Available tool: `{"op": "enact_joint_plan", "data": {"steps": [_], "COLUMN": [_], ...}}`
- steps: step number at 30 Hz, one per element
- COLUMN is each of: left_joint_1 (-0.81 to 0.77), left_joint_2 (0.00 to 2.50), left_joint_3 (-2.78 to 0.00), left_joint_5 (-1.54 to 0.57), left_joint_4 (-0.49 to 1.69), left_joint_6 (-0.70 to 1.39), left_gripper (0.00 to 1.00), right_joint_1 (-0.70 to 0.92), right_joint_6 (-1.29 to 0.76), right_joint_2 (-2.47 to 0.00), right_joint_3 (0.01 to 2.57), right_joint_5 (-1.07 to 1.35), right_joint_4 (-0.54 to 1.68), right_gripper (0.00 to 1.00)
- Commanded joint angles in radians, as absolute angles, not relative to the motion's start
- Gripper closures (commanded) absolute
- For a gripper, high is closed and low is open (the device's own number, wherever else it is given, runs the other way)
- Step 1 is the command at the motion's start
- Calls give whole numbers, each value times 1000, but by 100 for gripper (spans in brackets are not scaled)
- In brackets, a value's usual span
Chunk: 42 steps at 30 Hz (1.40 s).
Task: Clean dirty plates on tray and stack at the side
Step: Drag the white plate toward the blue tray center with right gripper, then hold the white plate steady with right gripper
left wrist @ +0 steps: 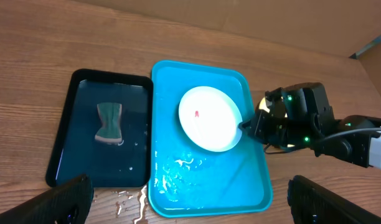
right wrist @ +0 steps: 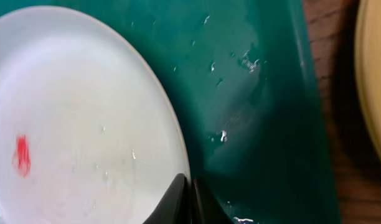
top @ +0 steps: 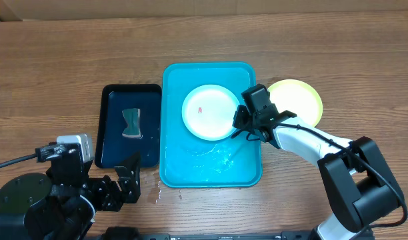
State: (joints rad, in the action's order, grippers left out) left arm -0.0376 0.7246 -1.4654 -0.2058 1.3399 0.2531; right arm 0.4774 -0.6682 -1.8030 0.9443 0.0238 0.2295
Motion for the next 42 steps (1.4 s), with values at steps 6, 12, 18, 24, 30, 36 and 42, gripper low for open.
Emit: {"op": "enact_joint_plan", "data": {"steps": [6, 12, 18, 24, 30, 36, 42], "left_joint_1": [-38, -38, -38, -38, -38, -38, -38], "left_joint_2": [726, 726, 726, 726, 726, 726, 726], "left_joint_3": [-1475, -1475, -1475, -1475, -1475, -1475, -1475], "left_joint_5": [-210, -210, -210, -210, -210, -210, -210], "left_joint_4": [1339, 1339, 1339, 1339, 1339, 1339, 1339], "left_joint_6": [251, 251, 251, 251, 251, 251, 251], "left_gripper": [0, 0, 0, 0, 0, 0, 0], "right_joint_1": [477, 477, 477, 477, 477, 478, 478], "right_joint_6": [-683, -676, -676, -677, -678, -677, -646], "right_joint_2": [-1797, -1797, -1797, -1797, -1797, -1779, -1740], "right_joint_3": [949, 949, 949, 949, 949, 949, 949], "right_joint_5": [54, 46, 46, 47, 47, 70, 43], "right_joint_4": [234, 229, 230, 226, 227, 242, 296], "right_gripper": [74, 83, 94, 96, 96, 83, 80]}}
